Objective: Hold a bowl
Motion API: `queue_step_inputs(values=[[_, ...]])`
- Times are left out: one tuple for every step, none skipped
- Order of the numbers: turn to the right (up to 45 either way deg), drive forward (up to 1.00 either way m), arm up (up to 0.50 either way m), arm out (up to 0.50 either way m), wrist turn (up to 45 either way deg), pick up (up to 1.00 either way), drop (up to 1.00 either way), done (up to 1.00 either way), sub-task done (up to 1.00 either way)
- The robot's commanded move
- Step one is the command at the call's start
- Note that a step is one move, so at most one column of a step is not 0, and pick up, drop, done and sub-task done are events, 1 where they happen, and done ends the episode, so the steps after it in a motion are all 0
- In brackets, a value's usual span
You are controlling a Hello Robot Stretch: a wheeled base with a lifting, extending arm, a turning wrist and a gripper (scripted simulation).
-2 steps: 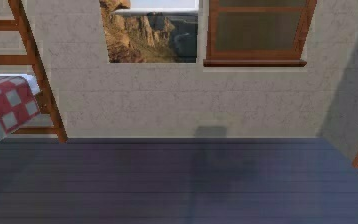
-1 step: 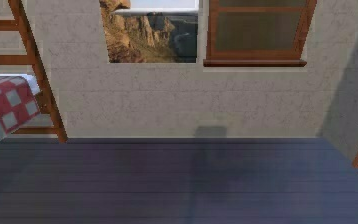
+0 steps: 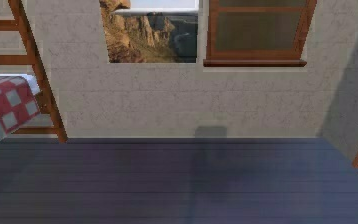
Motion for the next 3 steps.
queue_step_inputs(values=[[0.0,0.0,0.0,0.0,45.0,0.0,0.0,0.0,0.0],[0.0,0.0,0.0,0.0,45.0,0.0,0.0,0.0,0.0],[0.0,0.0,0.0,0.0,15.0,0.0,0.0,0.0,0.0]])
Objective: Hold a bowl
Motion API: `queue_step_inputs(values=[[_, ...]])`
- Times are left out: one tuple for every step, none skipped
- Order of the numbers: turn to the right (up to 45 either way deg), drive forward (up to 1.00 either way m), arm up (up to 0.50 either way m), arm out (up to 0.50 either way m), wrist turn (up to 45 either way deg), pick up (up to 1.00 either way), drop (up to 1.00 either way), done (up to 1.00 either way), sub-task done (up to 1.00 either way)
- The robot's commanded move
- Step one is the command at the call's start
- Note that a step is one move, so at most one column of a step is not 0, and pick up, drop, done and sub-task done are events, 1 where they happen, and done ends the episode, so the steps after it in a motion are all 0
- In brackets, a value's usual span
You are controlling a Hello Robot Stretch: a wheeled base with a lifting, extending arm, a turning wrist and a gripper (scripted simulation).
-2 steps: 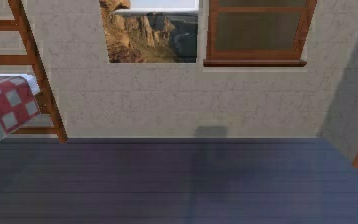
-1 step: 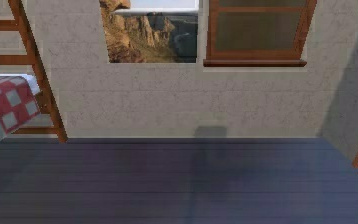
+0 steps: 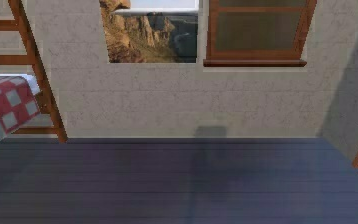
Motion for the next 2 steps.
queue_step_inputs(values=[[0.0,0.0,-0.3,0.0,0.0,0.0,0.0,0.0,0.0],[0.0,0.0,0.0,0.0,0.0,1.0,0.0,0.0,0.0]])
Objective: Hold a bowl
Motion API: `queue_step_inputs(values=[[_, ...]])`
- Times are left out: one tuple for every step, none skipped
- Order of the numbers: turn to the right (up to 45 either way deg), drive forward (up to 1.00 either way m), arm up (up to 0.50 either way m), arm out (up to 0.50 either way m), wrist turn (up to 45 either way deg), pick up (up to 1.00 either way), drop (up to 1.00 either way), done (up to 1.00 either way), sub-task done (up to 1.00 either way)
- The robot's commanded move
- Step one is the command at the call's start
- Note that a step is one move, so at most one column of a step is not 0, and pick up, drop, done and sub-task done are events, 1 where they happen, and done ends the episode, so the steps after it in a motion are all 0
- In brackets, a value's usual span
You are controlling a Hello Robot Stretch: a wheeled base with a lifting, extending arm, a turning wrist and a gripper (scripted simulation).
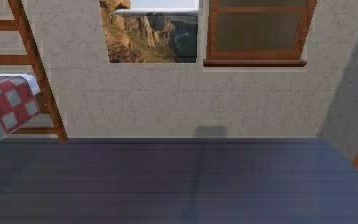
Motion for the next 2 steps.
queue_step_inputs(values=[[0.0,0.0,0.1,0.0,0.0,0.0,0.0,0.0,0.0],[0.0,0.0,0.0,0.0,0.0,0.0,0.0,1.0,0.0]])
